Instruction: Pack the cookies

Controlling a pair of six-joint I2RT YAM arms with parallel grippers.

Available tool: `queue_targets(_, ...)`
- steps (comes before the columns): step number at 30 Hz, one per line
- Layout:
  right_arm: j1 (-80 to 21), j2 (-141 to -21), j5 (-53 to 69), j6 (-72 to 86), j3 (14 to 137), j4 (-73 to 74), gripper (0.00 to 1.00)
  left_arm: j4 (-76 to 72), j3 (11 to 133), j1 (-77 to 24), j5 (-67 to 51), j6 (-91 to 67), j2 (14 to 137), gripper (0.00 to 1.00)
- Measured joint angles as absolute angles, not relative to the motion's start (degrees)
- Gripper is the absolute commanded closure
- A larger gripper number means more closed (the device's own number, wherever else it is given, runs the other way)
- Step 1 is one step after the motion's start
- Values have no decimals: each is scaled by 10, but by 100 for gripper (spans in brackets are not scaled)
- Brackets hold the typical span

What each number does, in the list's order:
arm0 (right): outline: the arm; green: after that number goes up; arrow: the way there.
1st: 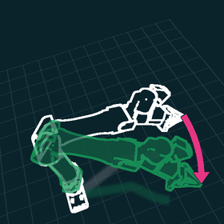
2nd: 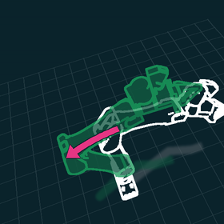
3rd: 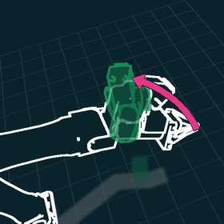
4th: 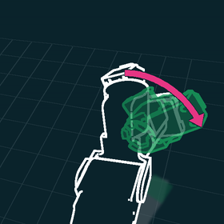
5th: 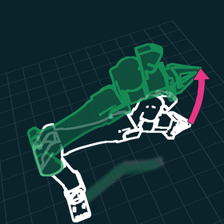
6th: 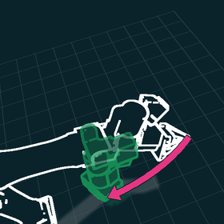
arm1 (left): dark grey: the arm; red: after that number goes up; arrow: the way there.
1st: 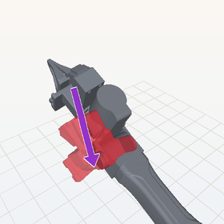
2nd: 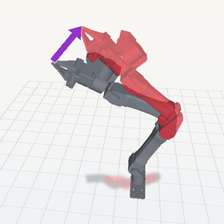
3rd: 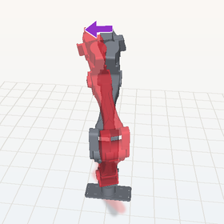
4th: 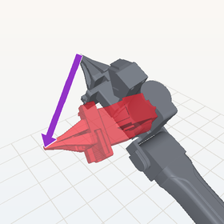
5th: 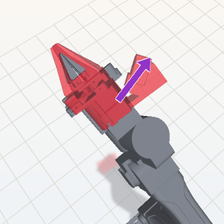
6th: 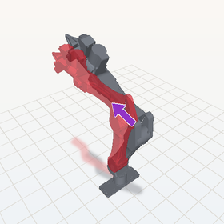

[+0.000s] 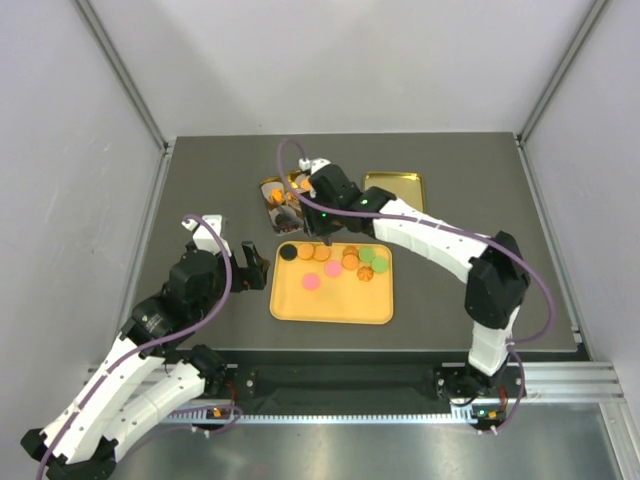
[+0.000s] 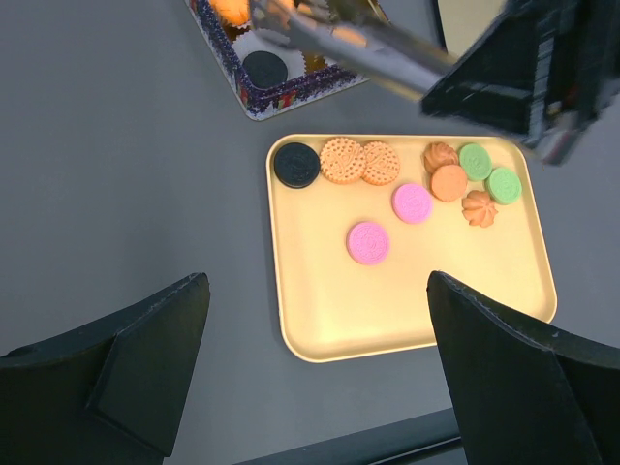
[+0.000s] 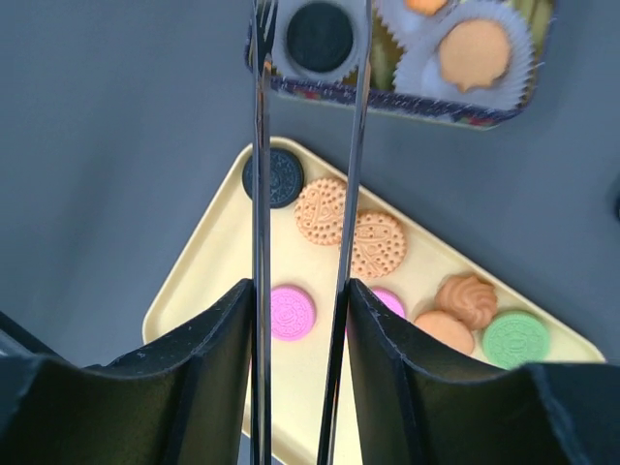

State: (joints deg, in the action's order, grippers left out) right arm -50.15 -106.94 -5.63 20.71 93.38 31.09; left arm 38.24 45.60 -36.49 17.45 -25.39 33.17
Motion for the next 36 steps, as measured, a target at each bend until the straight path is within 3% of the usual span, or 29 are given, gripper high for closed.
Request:
queue_targets(6, -431, -933, -42, 217, 858, 306, 59, 382, 456, -365, 174, -254, 332, 1)
queue_targets(15, -179, -729, -22, 236, 649, 281, 59, 382, 456, -365, 162, -253, 332, 1)
queue_targets(23, -46, -720, -25, 238, 531, 245, 56, 382, 456, -365, 154, -253, 332, 1)
queue_targets(36, 13, -769, -30, 248, 463, 154, 48, 382, 456, -365, 144, -253, 332, 1)
